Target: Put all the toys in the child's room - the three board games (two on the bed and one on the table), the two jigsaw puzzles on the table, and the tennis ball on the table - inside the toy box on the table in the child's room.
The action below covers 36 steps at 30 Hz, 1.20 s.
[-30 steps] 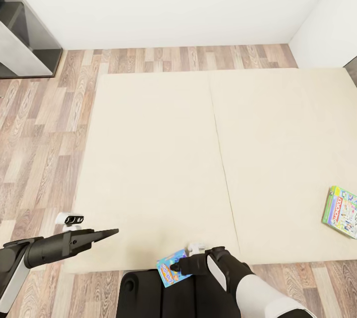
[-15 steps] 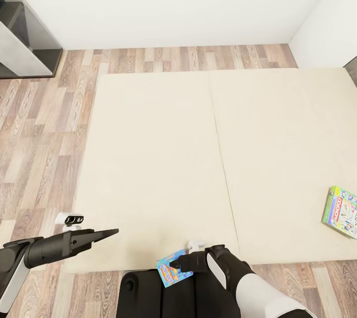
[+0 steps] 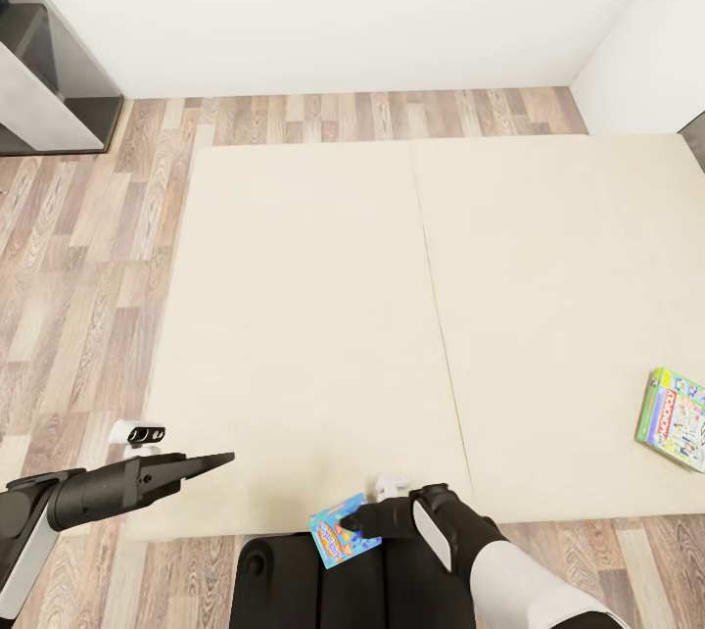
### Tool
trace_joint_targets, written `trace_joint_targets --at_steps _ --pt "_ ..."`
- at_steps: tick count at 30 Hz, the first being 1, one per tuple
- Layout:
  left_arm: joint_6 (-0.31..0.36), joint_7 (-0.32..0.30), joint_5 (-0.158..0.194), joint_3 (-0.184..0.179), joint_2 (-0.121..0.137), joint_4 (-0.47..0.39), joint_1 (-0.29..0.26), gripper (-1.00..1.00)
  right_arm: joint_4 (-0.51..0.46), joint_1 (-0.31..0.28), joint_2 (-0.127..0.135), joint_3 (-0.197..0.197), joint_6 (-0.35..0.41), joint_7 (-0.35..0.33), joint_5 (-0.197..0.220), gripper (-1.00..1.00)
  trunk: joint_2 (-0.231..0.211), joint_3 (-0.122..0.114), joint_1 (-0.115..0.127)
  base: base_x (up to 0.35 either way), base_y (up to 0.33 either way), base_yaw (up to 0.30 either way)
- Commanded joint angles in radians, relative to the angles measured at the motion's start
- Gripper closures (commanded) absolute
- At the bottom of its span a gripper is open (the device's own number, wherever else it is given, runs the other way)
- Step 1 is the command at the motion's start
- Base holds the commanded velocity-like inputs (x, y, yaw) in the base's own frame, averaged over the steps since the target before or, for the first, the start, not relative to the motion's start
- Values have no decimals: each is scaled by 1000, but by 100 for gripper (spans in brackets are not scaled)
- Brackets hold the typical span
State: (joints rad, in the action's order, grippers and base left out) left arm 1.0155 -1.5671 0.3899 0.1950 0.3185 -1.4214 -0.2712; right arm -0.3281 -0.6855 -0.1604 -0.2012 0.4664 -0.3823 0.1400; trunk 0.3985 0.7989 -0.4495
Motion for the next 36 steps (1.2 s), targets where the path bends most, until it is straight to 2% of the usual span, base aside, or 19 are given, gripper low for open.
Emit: trace_joint_targets --at_steps 1,19,36 --pt "10 -4 0 0 0 0 0 -100 -1 0 2 -7 6 2 10 -100 1 1 -1 0 0 0" --pt "9 -4 0 0 -1 0 0 -100 15 0 1 -15 7 15 -1 -100 1 1 -1 0 0 0" --pt "9 -4 0 0 -1 0 0 -100 91 0 -4 -15 -7 20 -4 -100 1 1 -1 0 0 0"
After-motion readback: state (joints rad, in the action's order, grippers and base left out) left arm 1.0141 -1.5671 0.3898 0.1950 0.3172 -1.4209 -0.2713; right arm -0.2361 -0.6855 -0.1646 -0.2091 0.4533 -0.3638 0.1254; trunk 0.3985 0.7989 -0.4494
